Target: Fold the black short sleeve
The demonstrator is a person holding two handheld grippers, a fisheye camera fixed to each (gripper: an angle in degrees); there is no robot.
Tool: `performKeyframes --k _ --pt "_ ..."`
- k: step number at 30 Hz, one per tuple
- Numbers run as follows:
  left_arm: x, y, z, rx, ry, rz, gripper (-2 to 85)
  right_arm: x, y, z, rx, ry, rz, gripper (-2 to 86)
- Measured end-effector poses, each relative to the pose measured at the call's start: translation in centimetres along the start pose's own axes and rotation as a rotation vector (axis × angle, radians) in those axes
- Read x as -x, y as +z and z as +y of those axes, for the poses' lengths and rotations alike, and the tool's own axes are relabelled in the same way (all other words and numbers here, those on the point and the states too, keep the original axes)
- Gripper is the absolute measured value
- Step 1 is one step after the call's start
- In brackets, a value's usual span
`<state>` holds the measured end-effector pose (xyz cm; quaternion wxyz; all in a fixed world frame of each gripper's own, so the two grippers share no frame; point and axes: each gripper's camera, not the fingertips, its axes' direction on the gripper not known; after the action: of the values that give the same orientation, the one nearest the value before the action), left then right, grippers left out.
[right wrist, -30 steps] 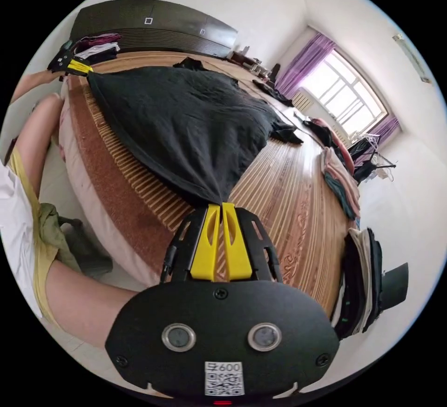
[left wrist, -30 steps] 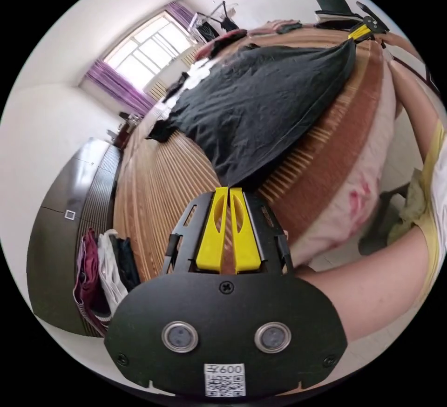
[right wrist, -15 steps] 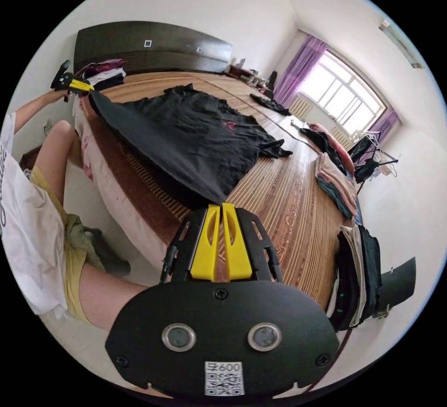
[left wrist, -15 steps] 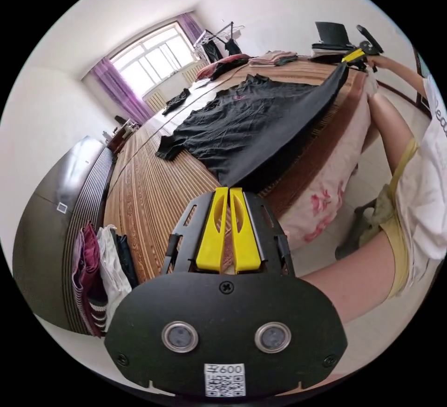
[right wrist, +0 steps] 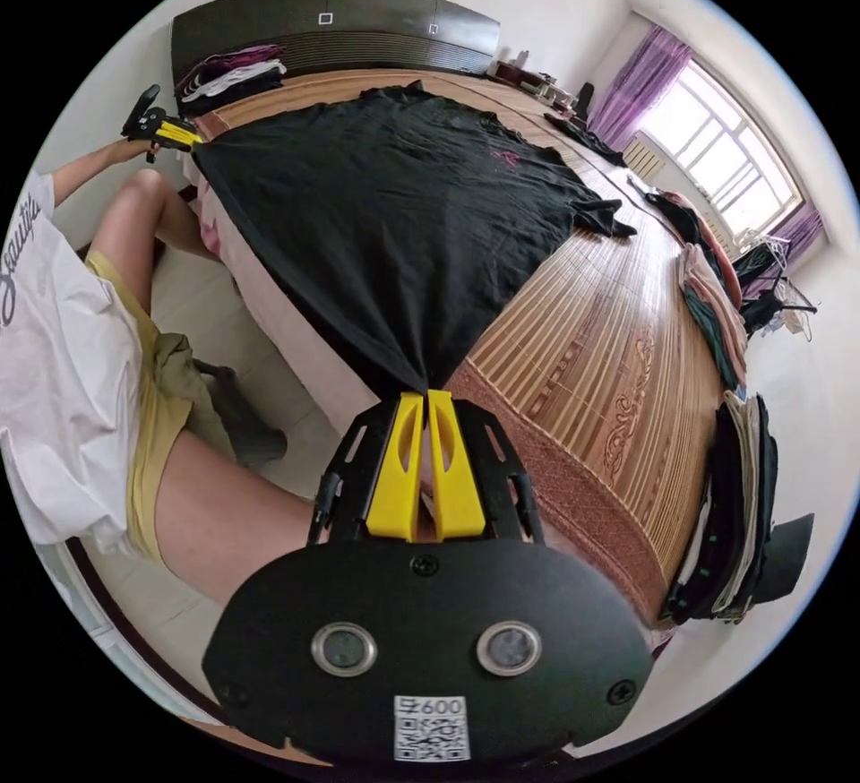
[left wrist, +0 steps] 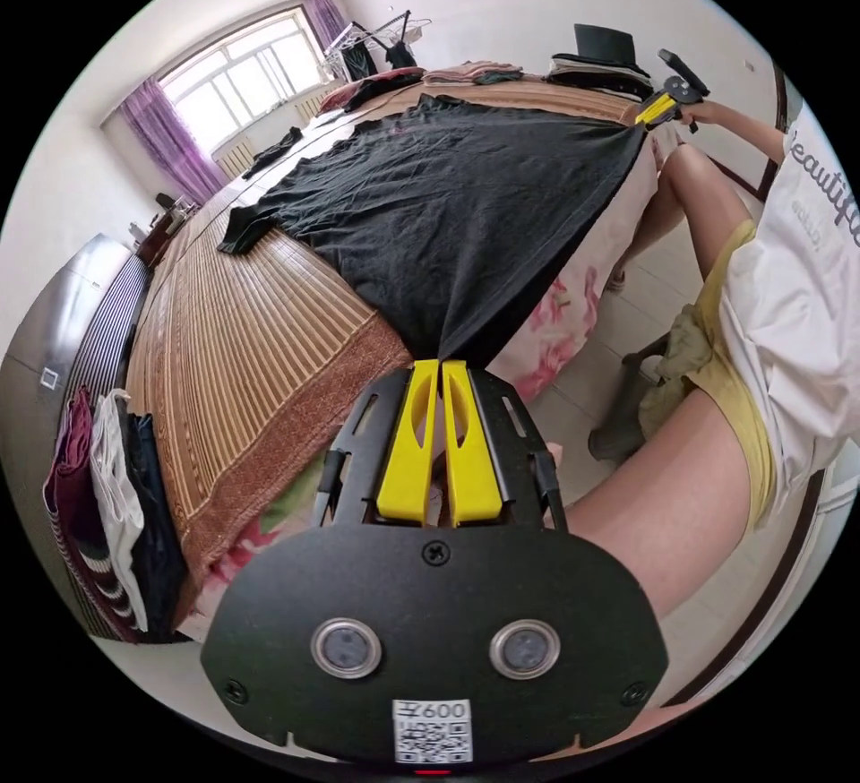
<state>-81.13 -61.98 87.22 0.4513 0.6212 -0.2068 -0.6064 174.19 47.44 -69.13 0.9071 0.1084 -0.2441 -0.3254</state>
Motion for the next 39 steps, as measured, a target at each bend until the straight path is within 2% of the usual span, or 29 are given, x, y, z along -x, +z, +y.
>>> performKeyframes --k 6,9,12,16,20,22,27,30,33,36,39 --pt "2.0 -1.9 1.6 0.007 0.001 -0.062 1.5 -2.1 1.2 2.6 -0.048 0.135 0.015 -0.9" --pt "2.7 -2.8 2.5 0.035 0.005 -0.121 1.7 -4.5 2.2 4.0 -0.049 0.262 -0.065 -0.9" --pt "3.5 -3.6 3.5 0.040 0.001 -0.102 1.5 -6.8 3.1 5.8 -0.014 0.329 -0.152 -0.9" --pt "4.4 -3.9 4.9 0.168 0.033 -0.096 1.2 -7.6 3.3 8.0 0.041 0.349 -0.089 -0.9" --pt "6.0 -5.5 5.5 0.142 0.043 -0.191 1.0 -7.2 1.9 6.1 -0.044 0.342 -0.001 -0.8" --pt "8.5 -6.6 4.4 0.062 -0.039 -0.236 0.9 -5.3 1.5 1.0 -0.181 0.184 -0.090 -0.8" --pt "12.9 -3.9 1.8 -0.036 -0.159 -0.206 0.6 -0.8 6.3 -15.4 -0.418 0.001 -0.398 -0.8" --pt "15.7 -0.4 1.3 -0.005 -0.225 -0.202 0.4 0.4 12.7 -27.7 -0.369 0.032 -0.459 -0.8" --pt "18.2 3.0 2.3 0.081 -0.279 -0.169 0.4 1.0 18.7 -38.9 -0.281 0.074 -0.416 -0.8" --pt "19.8 4.2 4.6 0.040 -0.361 -0.167 0.5 1.5 24.2 -48.2 -0.223 0.070 -0.299 -0.8" --pt "20.9 5.3 6.6 0.012 -0.411 -0.171 0.6 0.9 29.7 -55.8 -0.169 0.105 -0.282 -0.8"
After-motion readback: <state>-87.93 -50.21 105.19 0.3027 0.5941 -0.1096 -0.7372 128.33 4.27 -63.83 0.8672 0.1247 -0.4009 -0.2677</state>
